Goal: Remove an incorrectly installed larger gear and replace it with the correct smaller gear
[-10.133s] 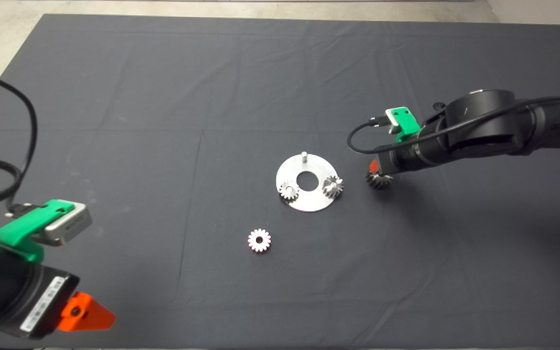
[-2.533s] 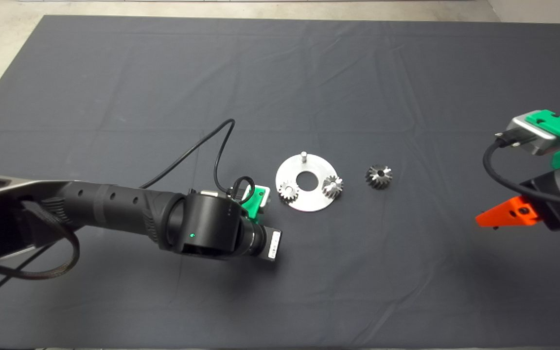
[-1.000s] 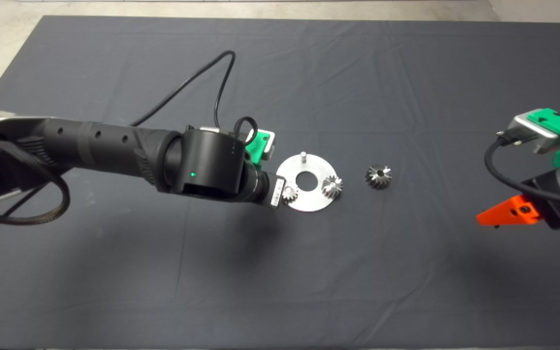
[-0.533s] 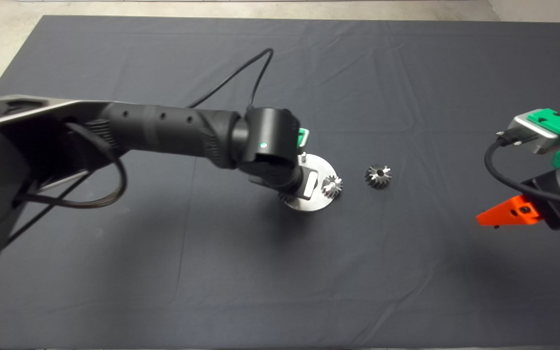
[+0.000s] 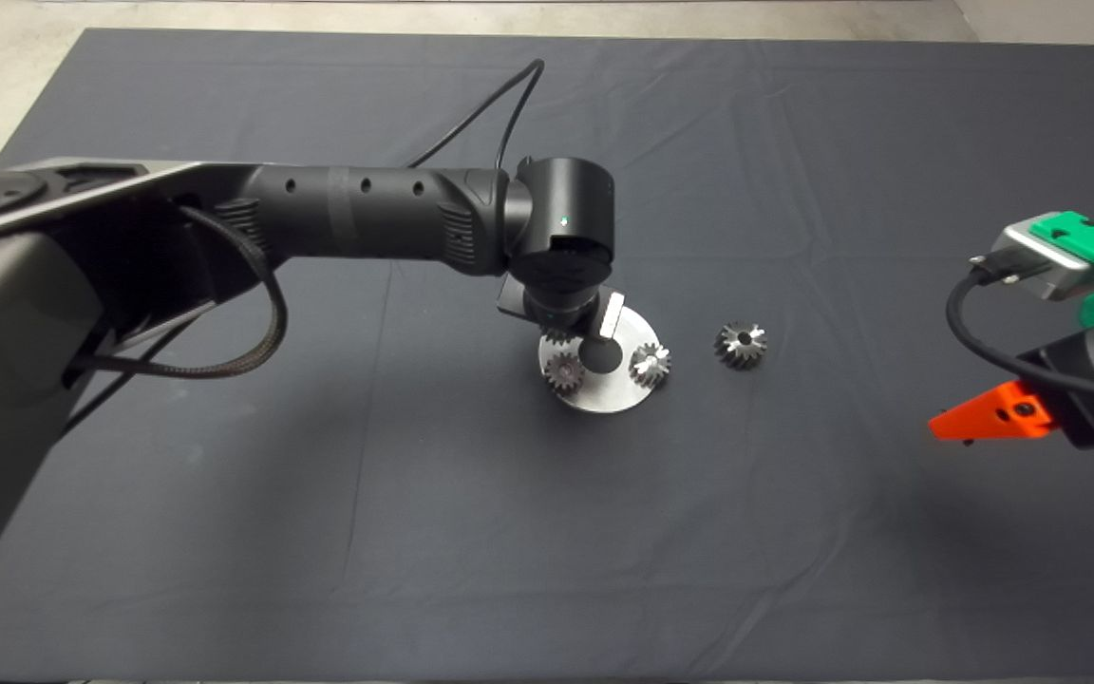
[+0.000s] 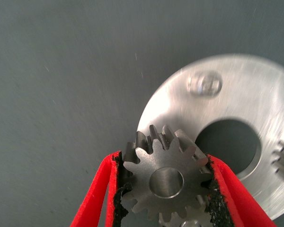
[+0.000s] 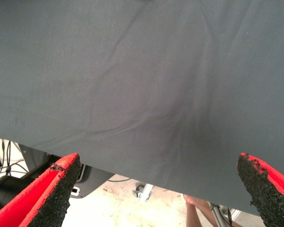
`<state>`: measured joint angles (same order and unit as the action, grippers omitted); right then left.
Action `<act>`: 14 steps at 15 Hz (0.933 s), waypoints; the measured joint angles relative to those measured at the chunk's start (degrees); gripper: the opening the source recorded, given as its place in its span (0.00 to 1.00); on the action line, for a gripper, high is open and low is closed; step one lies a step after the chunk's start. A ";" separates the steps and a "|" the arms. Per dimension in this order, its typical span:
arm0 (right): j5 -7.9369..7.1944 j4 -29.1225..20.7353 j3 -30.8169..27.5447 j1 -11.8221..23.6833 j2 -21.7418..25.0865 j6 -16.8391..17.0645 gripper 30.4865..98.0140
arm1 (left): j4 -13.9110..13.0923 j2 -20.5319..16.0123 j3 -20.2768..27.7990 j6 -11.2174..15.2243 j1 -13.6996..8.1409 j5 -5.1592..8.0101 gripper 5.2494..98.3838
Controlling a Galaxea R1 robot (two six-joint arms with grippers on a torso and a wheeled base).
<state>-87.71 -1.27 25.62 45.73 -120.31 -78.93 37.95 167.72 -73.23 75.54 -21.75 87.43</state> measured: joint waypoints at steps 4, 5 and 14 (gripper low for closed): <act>-0.02 -0.10 -0.18 0.00 0.00 0.00 0.85 | -0.11 0.69 -3.67 -2.64 -2.57 -2.32 0.32; 0.00 -0.10 -0.20 0.00 0.00 -0.01 0.85 | -0.50 0.74 -4.07 -2.84 -3.22 -3.55 0.32; -0.02 -0.15 -0.33 0.00 -0.33 -0.01 0.85 | -4.60 1.22 -8.17 -6.18 -4.84 -11.08 0.32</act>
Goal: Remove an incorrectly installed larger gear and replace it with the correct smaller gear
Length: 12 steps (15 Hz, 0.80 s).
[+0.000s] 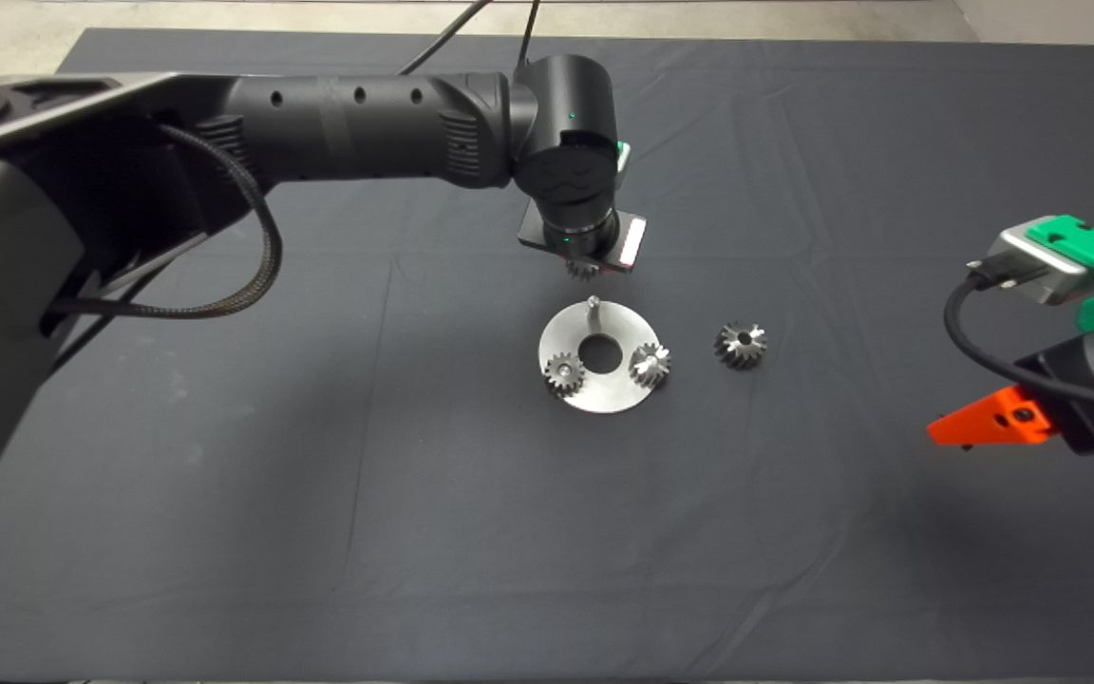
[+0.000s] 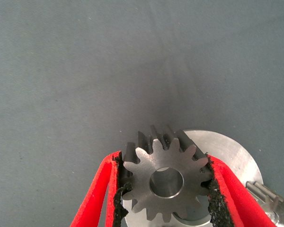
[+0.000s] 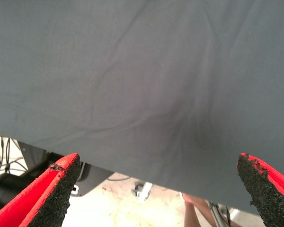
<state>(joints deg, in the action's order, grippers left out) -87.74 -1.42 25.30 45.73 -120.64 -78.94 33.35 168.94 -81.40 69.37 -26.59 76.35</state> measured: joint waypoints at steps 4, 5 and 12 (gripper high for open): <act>0.03 -0.01 0.00 0.00 -0.01 -0.01 0.85 | -0.45 0.44 -0.37 -0.57 0.36 -0.30 0.32; 0.03 -0.01 0.00 -0.01 -0.01 -0.01 0.85 | -0.43 0.41 -0.68 -0.90 0.36 -0.30 0.32; 0.02 -0.03 0.00 -0.02 0.00 -0.01 0.85 | -0.61 0.44 -2.23 -1.67 2.62 -0.48 0.32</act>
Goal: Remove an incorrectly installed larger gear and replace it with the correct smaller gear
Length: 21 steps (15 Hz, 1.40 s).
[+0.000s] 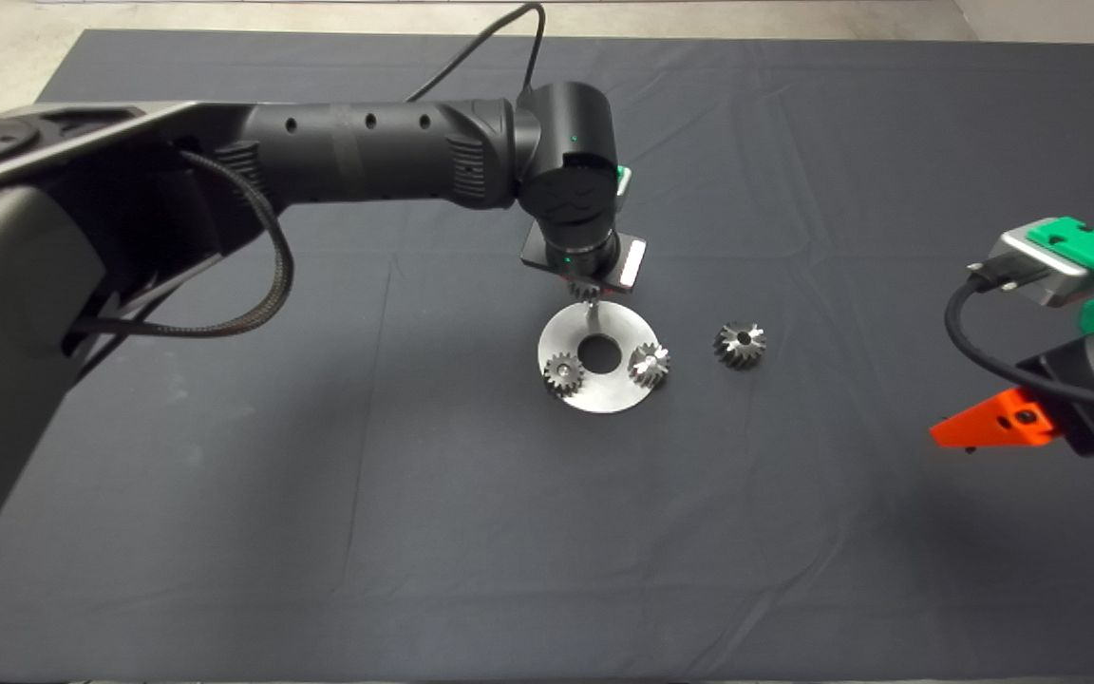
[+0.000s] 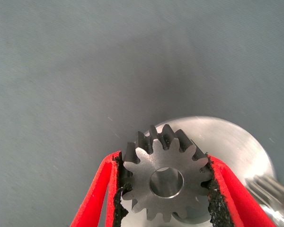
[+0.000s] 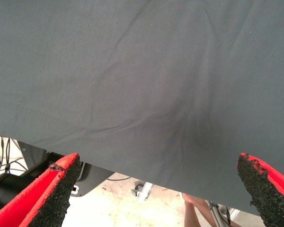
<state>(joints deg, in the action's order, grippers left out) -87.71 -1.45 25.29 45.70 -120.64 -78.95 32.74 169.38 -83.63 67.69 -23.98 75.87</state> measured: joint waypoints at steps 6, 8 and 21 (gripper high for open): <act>0.00 0.00 0.00 0.00 0.00 0.00 0.85 | -0.02 0.00 -1.35 -1.19 0.94 -0.09 0.32; 0.00 0.00 -0.02 0.00 0.00 0.00 0.85 | -0.03 0.00 -1.34 -1.19 0.94 -0.11 0.32; 0.00 0.02 -0.02 0.00 0.03 -0.18 0.85 | -3.04 0.17 -0.74 -1.18 0.91 -4.21 0.32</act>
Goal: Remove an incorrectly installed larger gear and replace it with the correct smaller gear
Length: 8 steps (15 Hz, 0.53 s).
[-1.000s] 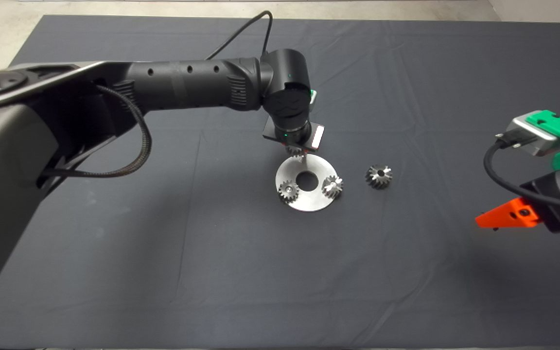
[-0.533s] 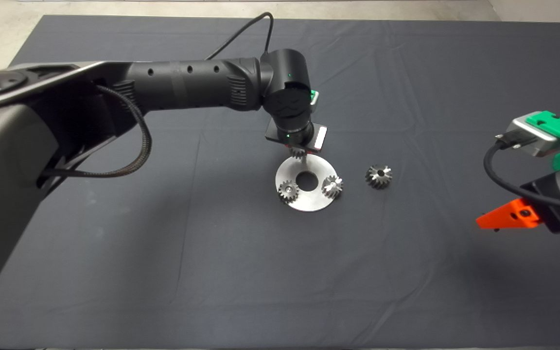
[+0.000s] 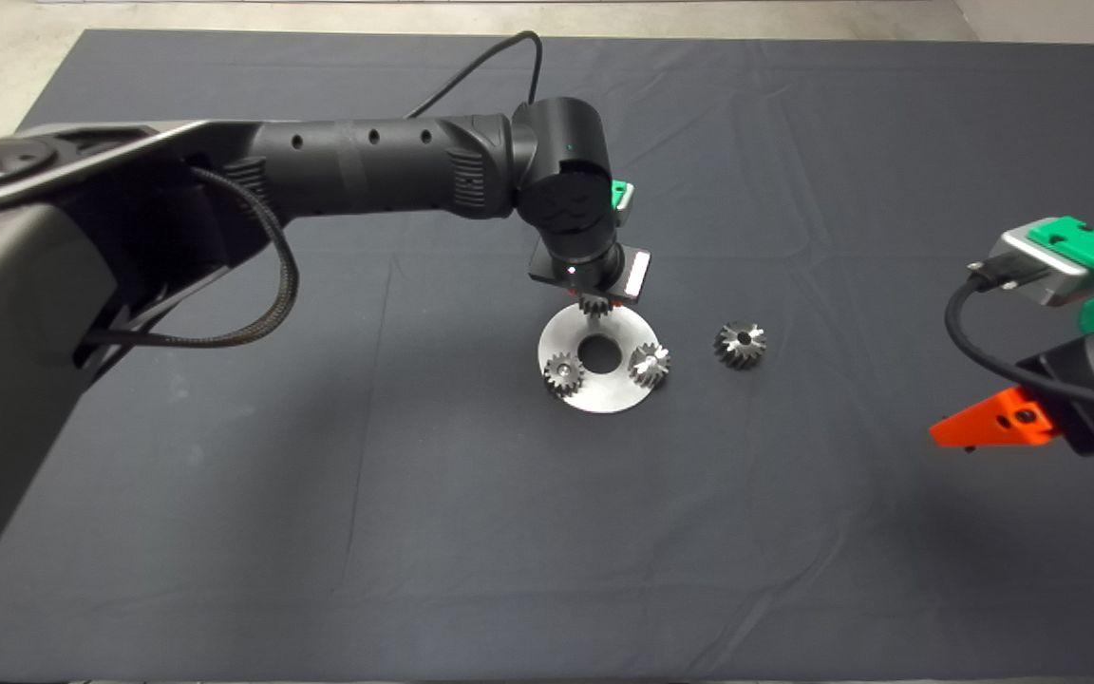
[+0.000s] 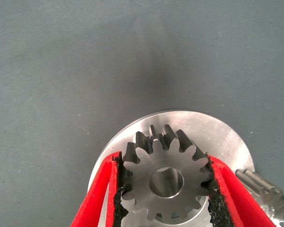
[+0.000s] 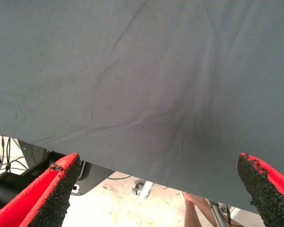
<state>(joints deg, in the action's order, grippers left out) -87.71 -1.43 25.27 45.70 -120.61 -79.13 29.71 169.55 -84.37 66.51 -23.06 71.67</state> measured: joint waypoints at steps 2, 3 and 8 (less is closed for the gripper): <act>0.01 -0.02 0.00 0.00 0.00 0.00 0.85 | 0.00 0.00 0.00 0.00 0.00 -0.32 0.32; 0.00 0.00 0.02 0.00 0.00 0.00 0.85 | 0.00 0.00 0.00 0.00 0.02 -0.34 0.32; 0.00 -0.02 0.00 0.00 0.01 0.00 0.85 | 0.01 0.01 0.00 -0.01 0.02 -1.58 0.32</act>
<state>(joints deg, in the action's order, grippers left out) -87.71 -1.45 25.27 45.70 -120.60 -79.13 29.72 169.56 -84.37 66.50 -23.04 70.08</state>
